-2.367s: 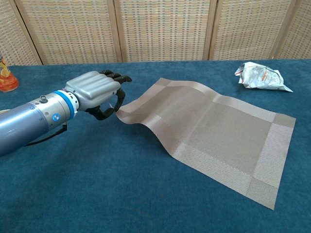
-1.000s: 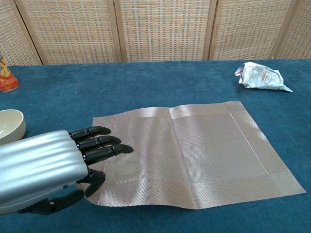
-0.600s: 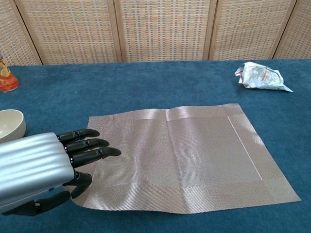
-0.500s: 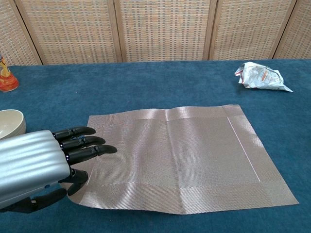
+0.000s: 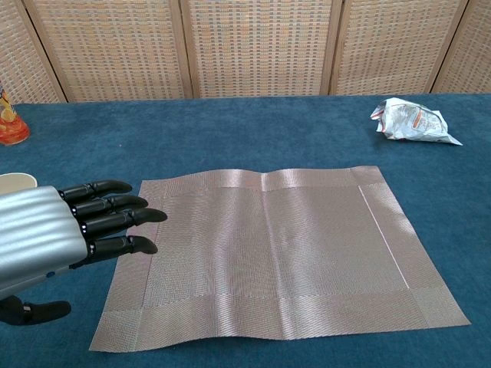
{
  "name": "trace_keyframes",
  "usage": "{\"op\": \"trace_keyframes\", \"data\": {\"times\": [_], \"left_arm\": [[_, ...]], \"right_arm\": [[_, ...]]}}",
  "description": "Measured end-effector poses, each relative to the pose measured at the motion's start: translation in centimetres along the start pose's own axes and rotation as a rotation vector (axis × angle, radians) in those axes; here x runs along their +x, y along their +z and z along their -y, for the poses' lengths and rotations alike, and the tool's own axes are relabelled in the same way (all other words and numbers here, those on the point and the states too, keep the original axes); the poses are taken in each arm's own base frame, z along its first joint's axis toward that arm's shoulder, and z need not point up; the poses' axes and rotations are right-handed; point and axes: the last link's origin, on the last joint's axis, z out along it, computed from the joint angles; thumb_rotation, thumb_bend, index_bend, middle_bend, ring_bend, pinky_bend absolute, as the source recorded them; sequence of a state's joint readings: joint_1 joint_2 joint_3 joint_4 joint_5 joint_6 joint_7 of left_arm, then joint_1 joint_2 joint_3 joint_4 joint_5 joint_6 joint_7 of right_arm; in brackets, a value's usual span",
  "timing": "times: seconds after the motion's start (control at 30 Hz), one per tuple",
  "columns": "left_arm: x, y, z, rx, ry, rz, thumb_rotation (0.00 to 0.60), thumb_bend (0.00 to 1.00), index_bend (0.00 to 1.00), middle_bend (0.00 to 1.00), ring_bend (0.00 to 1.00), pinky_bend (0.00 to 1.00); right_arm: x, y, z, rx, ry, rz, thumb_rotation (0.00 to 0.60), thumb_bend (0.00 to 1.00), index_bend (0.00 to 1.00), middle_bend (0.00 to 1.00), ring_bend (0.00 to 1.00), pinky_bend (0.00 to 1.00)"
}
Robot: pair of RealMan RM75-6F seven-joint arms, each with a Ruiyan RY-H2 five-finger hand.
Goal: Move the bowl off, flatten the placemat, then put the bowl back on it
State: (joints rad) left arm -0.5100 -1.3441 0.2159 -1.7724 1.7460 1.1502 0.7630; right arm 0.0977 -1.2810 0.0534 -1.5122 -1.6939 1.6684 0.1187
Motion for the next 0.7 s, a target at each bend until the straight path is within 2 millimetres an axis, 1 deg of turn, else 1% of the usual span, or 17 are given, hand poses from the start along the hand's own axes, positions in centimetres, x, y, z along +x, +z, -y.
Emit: {"op": "trace_keyframes", "data": {"times": [0.2,0.33,0.4,0.5,0.57,0.7], "left_arm": [[0.6,-1.4,1.2,0.073,-0.056,-0.031,0.600,0.23,0.14,0.00,0.00,0.00],[0.8,-2.8,2.5,0.158,-0.111,-0.049,0.600,0.11,0.11,0.00,0.00,0.00],[0.8,-3.8,3.6,0.216,-0.145,-0.056,0.600,0.09,0.10,0.00,0.00,0.00],[0.2,-5.3,5.2,0.308,-0.186,-0.060,0.600,0.09,0.10,0.00,0.00,0.00],[-0.5,-6.5,6.5,0.381,-0.206,-0.057,0.600,0.09,0.11,0.00,0.00,0.00],[-1.9,-8.4,8.6,0.492,-0.217,-0.049,0.600,0.09,0.14,0.00,0.00,0.00]], "right_arm": [[-0.1,-0.2,0.2,0.010,-0.003,0.009,0.600,0.14,0.00,0.00,0.00,0.00],[-0.2,-0.4,0.5,0.018,-0.007,0.015,0.600,0.14,0.00,0.00,0.00,0.00],[-0.3,-0.5,0.6,0.019,-0.010,0.022,0.600,0.14,0.00,0.00,0.00,0.00],[-0.4,-0.6,0.8,0.024,-0.013,0.032,0.600,0.14,0.00,0.00,0.00,0.00],[-0.5,-0.7,1.0,0.029,-0.014,0.037,0.600,0.14,0.00,0.00,0.00,0.00],[-0.6,-0.8,1.1,0.034,-0.015,0.047,0.600,0.14,0.01,0.00,0.00,0.00]]}}
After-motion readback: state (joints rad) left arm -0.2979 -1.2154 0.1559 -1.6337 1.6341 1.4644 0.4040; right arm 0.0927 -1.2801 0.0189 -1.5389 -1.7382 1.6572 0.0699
